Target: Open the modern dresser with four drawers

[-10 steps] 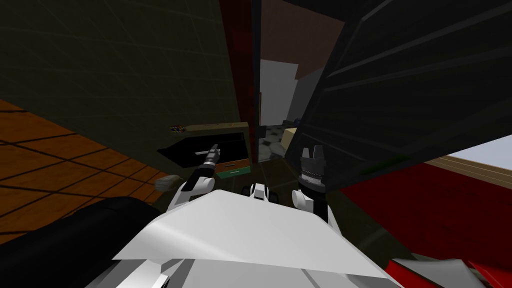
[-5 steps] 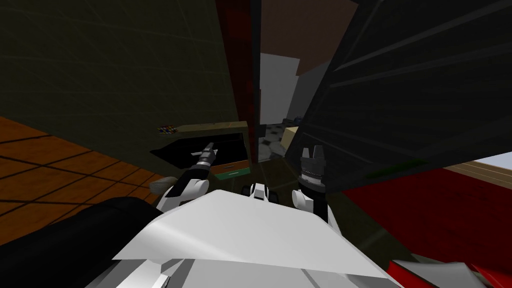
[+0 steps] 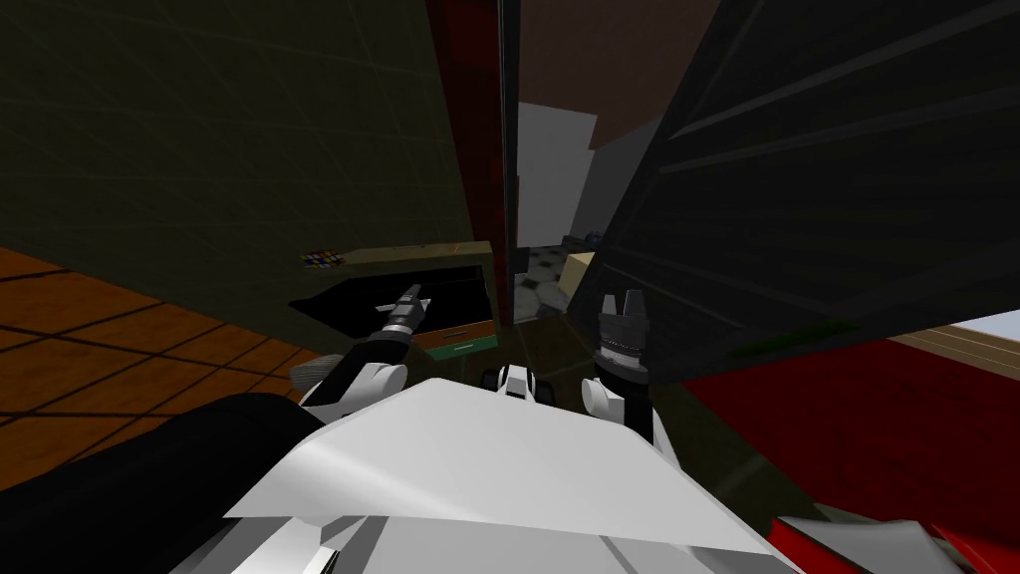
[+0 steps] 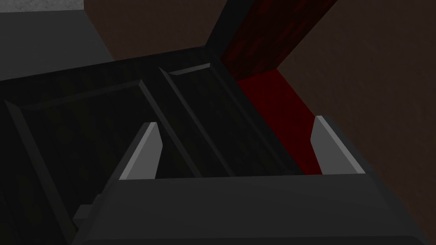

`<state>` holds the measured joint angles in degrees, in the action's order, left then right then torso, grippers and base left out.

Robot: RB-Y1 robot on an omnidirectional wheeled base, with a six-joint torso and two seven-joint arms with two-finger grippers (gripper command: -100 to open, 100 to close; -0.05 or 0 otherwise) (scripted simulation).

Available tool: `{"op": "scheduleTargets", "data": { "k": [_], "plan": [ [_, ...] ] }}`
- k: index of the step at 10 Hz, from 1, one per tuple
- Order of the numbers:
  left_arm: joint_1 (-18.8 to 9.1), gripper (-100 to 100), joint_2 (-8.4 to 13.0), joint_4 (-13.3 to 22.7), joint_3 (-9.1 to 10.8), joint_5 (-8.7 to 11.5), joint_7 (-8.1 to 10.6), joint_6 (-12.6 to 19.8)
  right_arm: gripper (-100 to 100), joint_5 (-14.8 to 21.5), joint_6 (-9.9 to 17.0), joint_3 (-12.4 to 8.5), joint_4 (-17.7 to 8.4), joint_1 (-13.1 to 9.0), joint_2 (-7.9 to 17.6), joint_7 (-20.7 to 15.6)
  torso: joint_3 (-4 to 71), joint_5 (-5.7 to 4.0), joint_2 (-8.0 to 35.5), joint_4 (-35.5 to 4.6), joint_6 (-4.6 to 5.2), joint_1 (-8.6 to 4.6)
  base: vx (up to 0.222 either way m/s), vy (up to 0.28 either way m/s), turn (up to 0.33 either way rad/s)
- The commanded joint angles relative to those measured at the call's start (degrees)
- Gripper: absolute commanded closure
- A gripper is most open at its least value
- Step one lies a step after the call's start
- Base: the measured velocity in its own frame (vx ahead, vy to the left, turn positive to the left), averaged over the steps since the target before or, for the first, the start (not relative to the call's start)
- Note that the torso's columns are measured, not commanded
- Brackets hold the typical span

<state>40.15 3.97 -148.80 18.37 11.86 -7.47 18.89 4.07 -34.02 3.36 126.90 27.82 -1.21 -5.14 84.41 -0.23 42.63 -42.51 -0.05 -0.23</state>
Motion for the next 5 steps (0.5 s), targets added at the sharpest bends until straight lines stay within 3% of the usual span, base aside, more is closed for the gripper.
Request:
{"op": "scheduleTargets", "data": {
  "k": [1, 5],
  "plan": [
    [0.05, 0, -0.02, 0.12, -0.04, 0.01, 0.01, 0.09, 0, 0.00, 0.00, 0.00, 0.00, 0.00, 0.00, 0.00, 0.03, 0.06, -0.07, 0.06, 0.02, 0.05, 0.000, 0.000, 0.000],
    [0.18, 0, -0.05, 0.37, -0.13, 0.03, 0.03, 0.33, 0, 0.00, 0.00, 0.00, 0.00, 0.00, 0.00, 0.00, 0.16, 0.18, -0.31, 0.19, 0.04, 0.18, 0.000, 0.000, 0.000]
  ]
}}
